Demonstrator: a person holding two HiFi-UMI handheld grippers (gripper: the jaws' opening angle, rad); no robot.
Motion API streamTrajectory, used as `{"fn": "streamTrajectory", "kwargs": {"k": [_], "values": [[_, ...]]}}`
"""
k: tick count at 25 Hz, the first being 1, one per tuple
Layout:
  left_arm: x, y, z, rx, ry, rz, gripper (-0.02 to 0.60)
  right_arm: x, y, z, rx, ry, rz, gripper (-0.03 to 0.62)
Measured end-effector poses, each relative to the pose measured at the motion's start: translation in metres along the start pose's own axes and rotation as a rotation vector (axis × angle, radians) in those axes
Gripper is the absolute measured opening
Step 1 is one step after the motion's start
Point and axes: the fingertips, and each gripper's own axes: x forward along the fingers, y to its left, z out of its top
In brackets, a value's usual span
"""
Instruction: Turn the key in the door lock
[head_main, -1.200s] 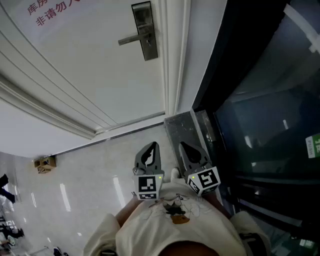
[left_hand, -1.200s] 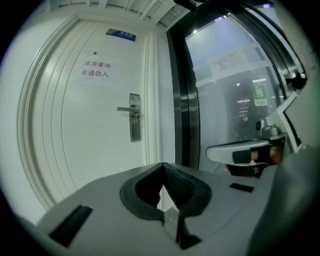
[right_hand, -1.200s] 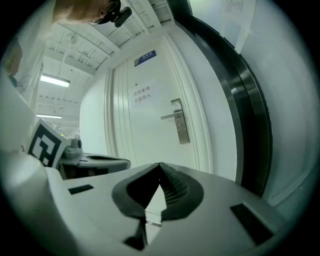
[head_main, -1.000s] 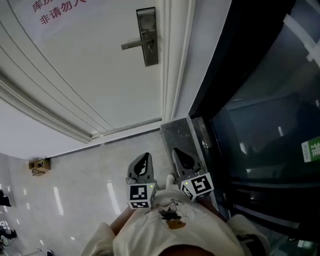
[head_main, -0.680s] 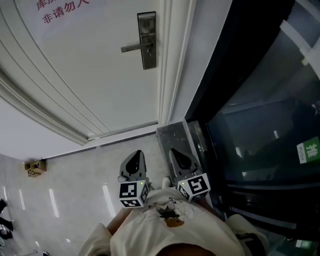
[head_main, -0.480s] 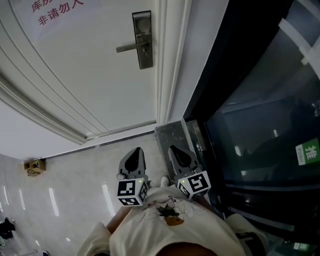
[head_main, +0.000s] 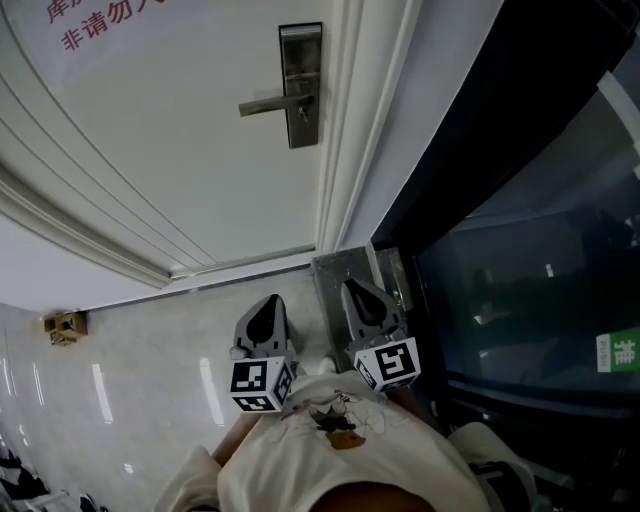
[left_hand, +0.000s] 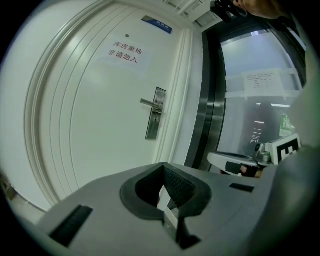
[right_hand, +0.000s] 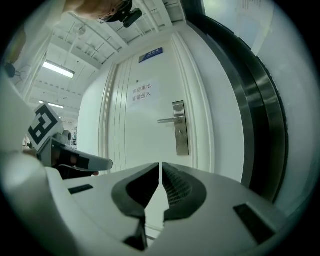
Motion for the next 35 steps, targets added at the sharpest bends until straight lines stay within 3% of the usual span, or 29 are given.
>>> {"fn": "streamTrajectory", "kwargs": {"k": [3,5,12,18,26,35], "values": [[0.024,0.024,0.014,0.024,-0.007,-0.028,0.006,0.04,-0.005,0.009,-0.008,-0.01,-0.012,0.035],[0.037,0.043,0.027,0.035,-0.021,-0.04,0.006,0.07,-0.006,0.018,-0.018,-0.008,-0.019,0.1],[0.081,0.088,0.057,0.058,-0.023,-0.116,0.006,0.161,-0.018,0.047,-0.166,-0.009,-0.11,0.098],[0.116,0.09,0.064,0.038,0.009,-0.137,0.006,0.219,-0.047,0.081,-0.281,-0.041,-0.16,0.097],[0.134,0.109,0.088,0.028,-0.053,-0.056,0.006,0.257,-0.072,0.11,-0.394,-0.086,-0.187,0.084],[0.135,0.132,0.092,0.025,-0.057,-0.014,0.006,0.289,-0.097,0.108,-0.361,-0.025,-0.284,0.037]]}}
